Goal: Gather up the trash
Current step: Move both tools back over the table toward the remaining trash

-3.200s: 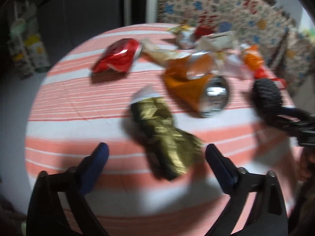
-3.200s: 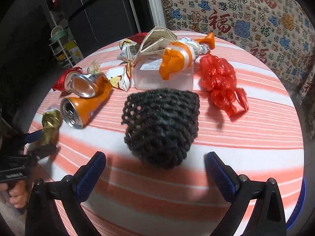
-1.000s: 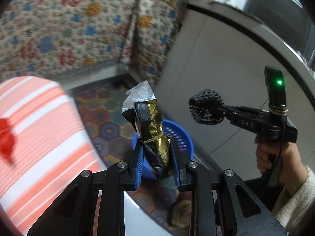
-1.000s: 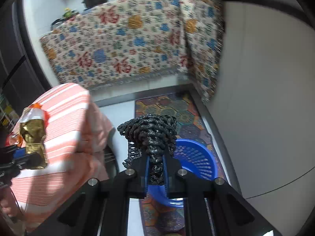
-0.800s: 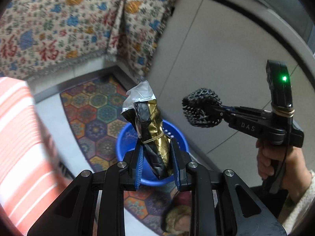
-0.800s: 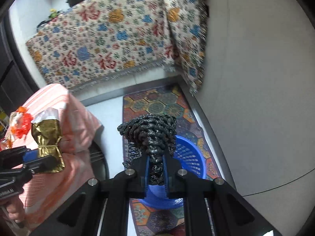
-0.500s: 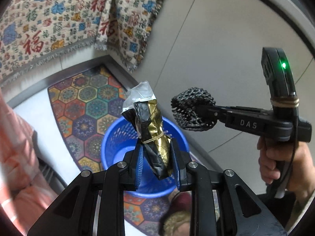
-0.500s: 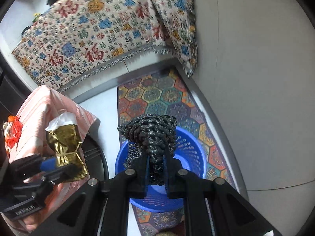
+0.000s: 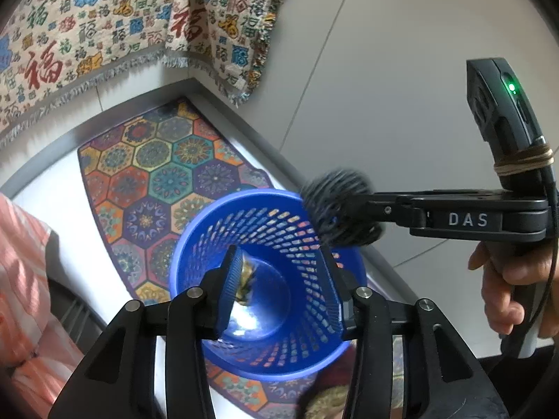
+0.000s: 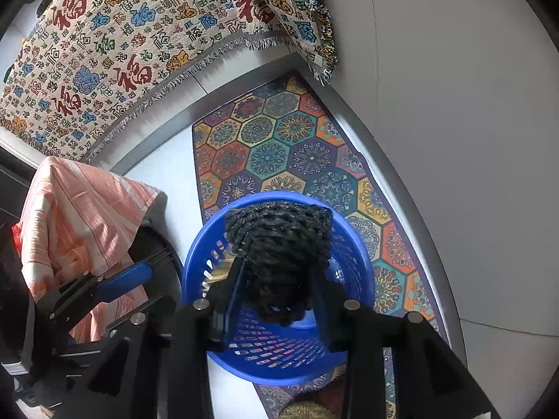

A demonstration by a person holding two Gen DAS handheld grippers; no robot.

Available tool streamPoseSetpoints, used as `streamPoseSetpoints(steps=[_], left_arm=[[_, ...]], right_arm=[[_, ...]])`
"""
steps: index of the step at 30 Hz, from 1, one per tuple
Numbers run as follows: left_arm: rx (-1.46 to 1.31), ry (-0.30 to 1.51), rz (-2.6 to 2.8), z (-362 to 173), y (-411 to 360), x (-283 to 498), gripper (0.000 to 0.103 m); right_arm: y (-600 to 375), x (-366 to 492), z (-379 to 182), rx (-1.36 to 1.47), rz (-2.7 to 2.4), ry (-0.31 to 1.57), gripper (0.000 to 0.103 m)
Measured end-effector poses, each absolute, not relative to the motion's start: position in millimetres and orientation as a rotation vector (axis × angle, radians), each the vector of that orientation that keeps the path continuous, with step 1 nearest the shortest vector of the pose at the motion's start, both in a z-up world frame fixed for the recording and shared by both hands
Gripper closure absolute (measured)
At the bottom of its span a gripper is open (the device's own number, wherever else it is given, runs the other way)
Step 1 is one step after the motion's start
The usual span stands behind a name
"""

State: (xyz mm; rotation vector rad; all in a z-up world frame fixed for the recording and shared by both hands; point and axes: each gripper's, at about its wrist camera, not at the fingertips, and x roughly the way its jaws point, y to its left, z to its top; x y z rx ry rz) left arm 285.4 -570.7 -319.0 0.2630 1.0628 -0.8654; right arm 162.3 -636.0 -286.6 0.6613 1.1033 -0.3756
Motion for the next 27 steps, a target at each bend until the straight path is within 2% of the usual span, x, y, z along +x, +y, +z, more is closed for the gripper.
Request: streamPoseSetpoints(steps=[3, 10, 15, 20, 27], left_arm=[[0.251, 1.035, -0.847, -311, -564, 286, 0.046], [0.196, 0.969, -0.811, -266, -531, 277, 0.046], [0.132, 0.912, -0.785, -212, -481, 254, 0.039], [0.13, 0.874, -0.713, -167, -398, 226, 0.031], [0.173, 0.897, -0.488, -163, -261, 206, 0.027]], right_arm=[[-636, 164, -286, 0.671, -0.366, 1.099, 0.048], [-623, 164, -267, 0.613, -0.375, 1.07, 0.047], [-598, 161, -210, 0.426, -0.435, 0.932, 0.047], [-545, 162, -152, 0.285, -0.441, 0.778, 0.047], [-409, 191, -106, 0.126, -0.257, 0.65, 0.043]])
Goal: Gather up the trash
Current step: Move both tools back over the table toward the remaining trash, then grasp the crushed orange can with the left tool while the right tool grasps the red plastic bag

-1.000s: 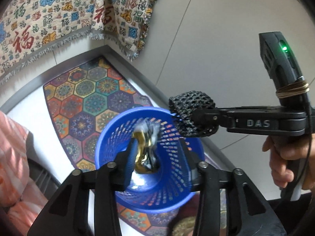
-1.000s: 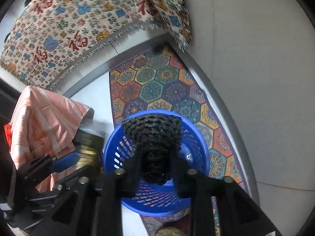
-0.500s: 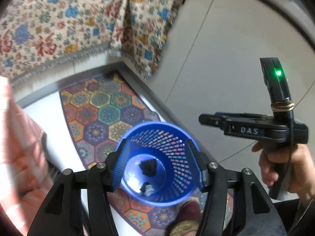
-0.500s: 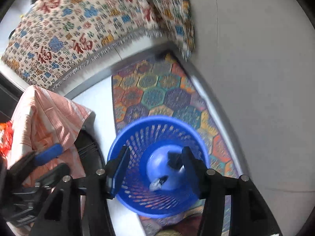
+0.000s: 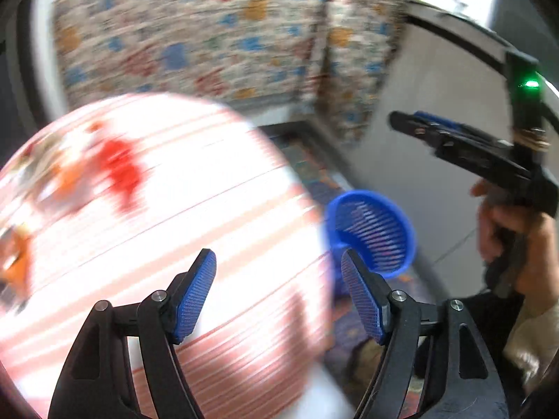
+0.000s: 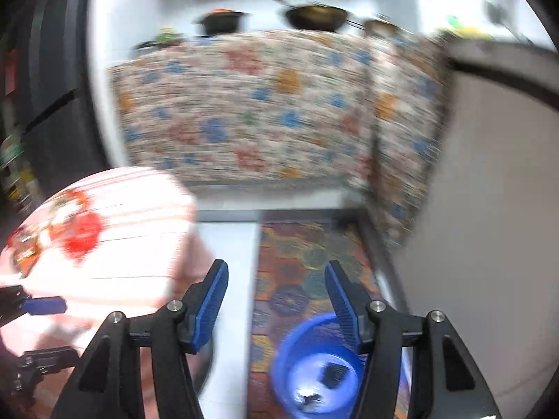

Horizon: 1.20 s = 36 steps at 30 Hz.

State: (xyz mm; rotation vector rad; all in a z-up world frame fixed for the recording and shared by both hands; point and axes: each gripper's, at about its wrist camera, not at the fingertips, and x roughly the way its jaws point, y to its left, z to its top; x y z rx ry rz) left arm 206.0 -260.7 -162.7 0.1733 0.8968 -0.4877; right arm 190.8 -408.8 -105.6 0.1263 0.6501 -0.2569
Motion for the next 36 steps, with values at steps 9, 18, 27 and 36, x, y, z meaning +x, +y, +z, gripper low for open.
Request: streamPoseSetpoints(steps=[9, 18, 27, 36], left_arm=[[0.103, 0.9, -0.147, -181, -97, 196, 0.023], [0.002, 0.935, 0.023, -196, -31, 205, 0.009], [0.072, 0.927, 0.065, -203, -39, 234, 0.0], [0.052, 0.918, 0.094, -201, -30, 268, 0.0]], right_arm=[[-226, 243, -135, 0.026, 0.11, 0.781, 0.043], [-160, 282, -177, -0.042, 0.153, 0.933, 0.041], [-155, 302, -184, -0.018, 0.106, 0.923, 0.02], [-165, 338, -186, 0.022, 0.035, 0.939, 0.015]])
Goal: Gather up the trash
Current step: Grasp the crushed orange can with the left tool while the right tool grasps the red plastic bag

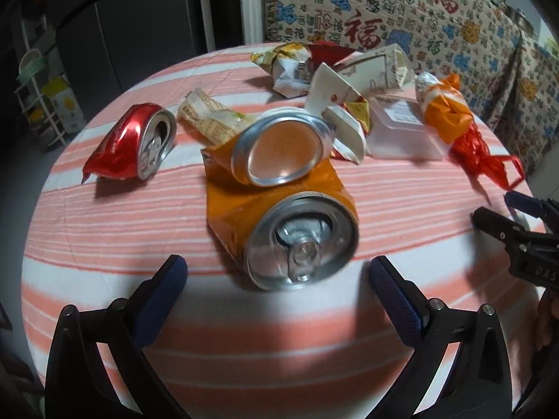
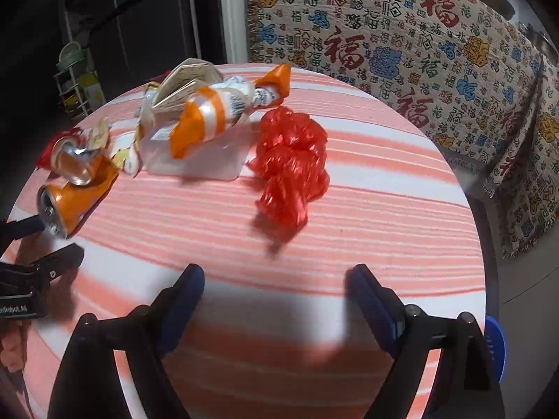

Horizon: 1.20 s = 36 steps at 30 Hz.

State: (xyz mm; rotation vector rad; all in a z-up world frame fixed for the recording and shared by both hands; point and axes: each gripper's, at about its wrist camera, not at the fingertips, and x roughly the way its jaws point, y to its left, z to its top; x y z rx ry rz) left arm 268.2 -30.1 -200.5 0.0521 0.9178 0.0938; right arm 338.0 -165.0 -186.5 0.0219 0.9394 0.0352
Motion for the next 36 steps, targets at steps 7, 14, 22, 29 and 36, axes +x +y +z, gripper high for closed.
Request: streamPoseSetpoints(steps=[7, 14, 22, 29, 36], left_arm=[[0.035, 0.914, 0.112, -200, -19, 284, 0.0], [0.031, 0.911, 0.112, -198, -5, 283, 0.0], [0.006, 0.894, 0.061, -194, 18, 269, 0.001], [0.035, 0.847, -0.041, -186, 5, 269, 0.011], [-0.018, 0.826, -0.057, -182, 11, 265, 0.037]], right_arm=[[-175, 374, -188, 0.037, 0.009, 0.937, 0.015], [-180, 390, -184, 0.056, 0.026, 0.924, 0.016], [-182, 393, -176, 0.071, 0.043, 0.879, 0.019], [-176, 397, -160, 0.048, 0.061, 0.854, 0.05], [-187, 397, -159, 0.122, 0.094, 0.923, 0.065]])
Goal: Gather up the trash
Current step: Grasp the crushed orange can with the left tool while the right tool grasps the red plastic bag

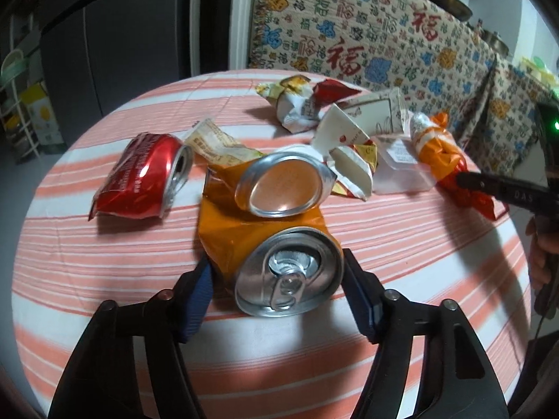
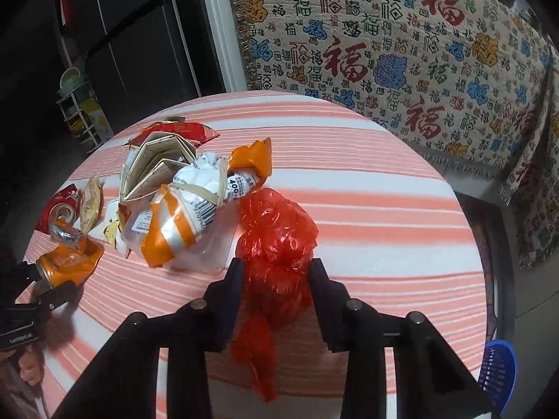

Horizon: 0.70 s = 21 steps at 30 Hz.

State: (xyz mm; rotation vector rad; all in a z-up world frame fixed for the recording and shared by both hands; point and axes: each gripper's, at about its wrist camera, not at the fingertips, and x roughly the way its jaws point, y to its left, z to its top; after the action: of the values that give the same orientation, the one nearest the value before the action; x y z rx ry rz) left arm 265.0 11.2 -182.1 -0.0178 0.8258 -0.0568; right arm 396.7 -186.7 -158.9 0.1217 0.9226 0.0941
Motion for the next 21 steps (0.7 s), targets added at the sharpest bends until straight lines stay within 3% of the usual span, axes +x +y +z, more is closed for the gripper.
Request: streamPoseSetpoints(steps=[3, 10, 12, 17, 20, 21], left_arm=[[-0.045, 0.821, -0.067, -181, 16, 259, 0.041], [-0.028, 0.854, -0.095, -185, 11, 233, 0.039], [-0.031, 0.852, -0.084, -182, 11, 229, 0.029], [-0.073, 0.802, -0.097, -169, 15, 224, 0.016], [-0.05, 0.809, -0.076, -171, 13, 231, 0.019], [-0.047, 0.808, -0.073, -172, 14, 231, 0.03]], right_arm=[[-190, 383, -153, 0.135, 0.105, 0.921, 0.066], [-192, 347, -141, 0.143, 0.139, 0.912, 0.066], [-187, 338, -141, 0.125, 0.148, 0.915, 0.066], [-180, 326, -143, 0.102, 0.152, 0.913, 0.066], [-176, 320, -142, 0.099, 0.158, 0.906, 0.066], [-176, 319, -141, 0.096, 0.159, 0.904, 0.066]])
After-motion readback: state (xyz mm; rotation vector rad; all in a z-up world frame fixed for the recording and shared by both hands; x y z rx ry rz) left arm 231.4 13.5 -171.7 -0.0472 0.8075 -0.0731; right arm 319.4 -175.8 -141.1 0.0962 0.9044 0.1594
